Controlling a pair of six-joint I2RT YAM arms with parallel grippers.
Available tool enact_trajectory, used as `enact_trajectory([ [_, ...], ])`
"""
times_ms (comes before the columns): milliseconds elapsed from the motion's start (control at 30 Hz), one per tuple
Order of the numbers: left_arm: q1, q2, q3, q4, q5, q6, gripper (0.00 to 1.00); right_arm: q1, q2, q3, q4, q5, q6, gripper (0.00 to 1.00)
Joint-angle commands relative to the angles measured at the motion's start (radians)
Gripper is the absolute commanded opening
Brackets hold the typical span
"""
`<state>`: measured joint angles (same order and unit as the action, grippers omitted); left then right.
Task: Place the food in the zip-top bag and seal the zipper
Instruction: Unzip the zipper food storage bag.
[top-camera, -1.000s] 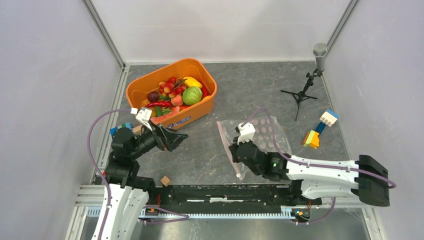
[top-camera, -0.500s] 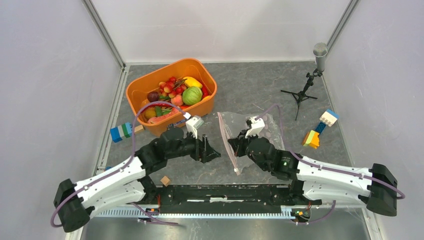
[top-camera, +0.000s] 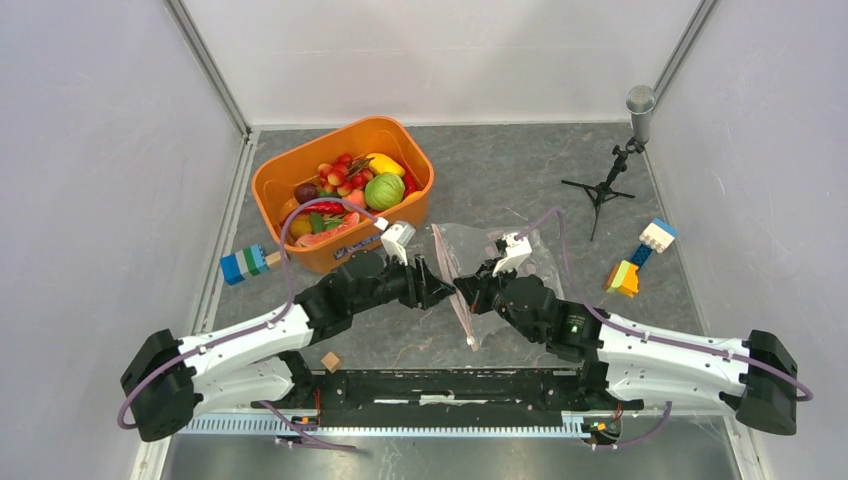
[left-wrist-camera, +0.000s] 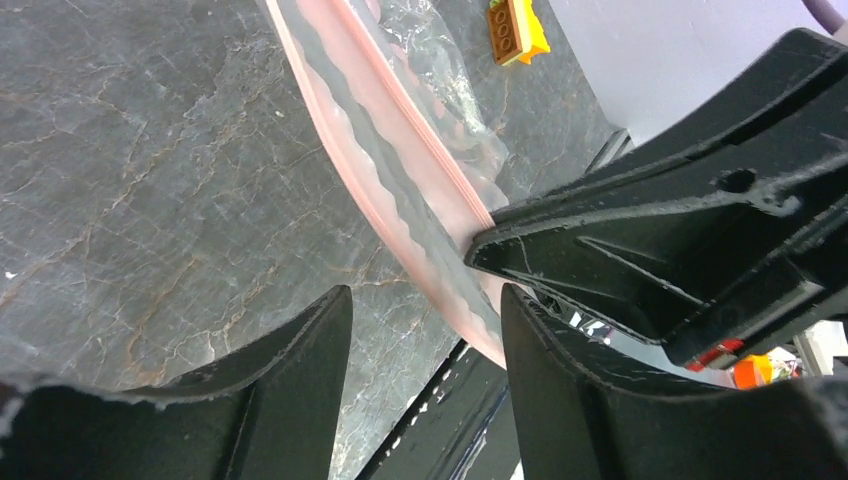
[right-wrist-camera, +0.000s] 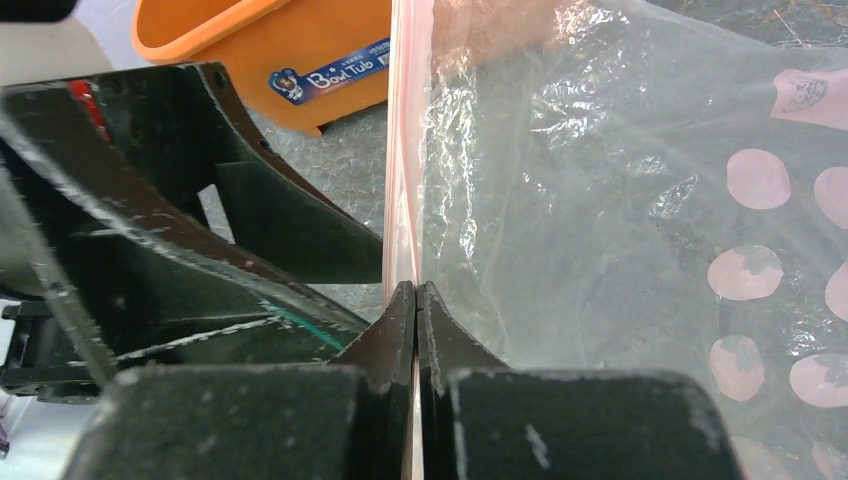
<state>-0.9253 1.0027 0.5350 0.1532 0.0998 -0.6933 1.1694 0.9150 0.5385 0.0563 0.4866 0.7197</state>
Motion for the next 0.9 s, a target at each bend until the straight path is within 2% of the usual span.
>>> enact_trajectory([
  [0, -0.006, 0.045, 0.001, 0.115, -0.001, -0.051, 0.61, -0.002, -0.035, -0.003, 0.032, 0.003, -0.003, 0.0],
  [167, -0.006, 0.034, -0.015, 0.104, -0.018, -0.051, 0.49, -0.002, -0.058, -0.009, 0.019, 0.013, -0.002, 0.0],
  [533, -0.006, 0.061, 0.045, 0.056, -0.028, -0.034, 0.47, -0.002, -0.097, 0.014, 0.017, -0.047, -0.035, 0.0],
  [700, -0.006, 0.077, 0.063, 0.014, -0.04, -0.018, 0.14, -0.002, -0.103, 0.085, -0.1, -0.024, -0.104, 0.0],
  [867, -0.006, 0.024, 0.069, -0.188, -0.244, 0.031, 0.03, -0.002, -0.103, 0.206, -0.367, 0.086, -0.167, 0.0],
])
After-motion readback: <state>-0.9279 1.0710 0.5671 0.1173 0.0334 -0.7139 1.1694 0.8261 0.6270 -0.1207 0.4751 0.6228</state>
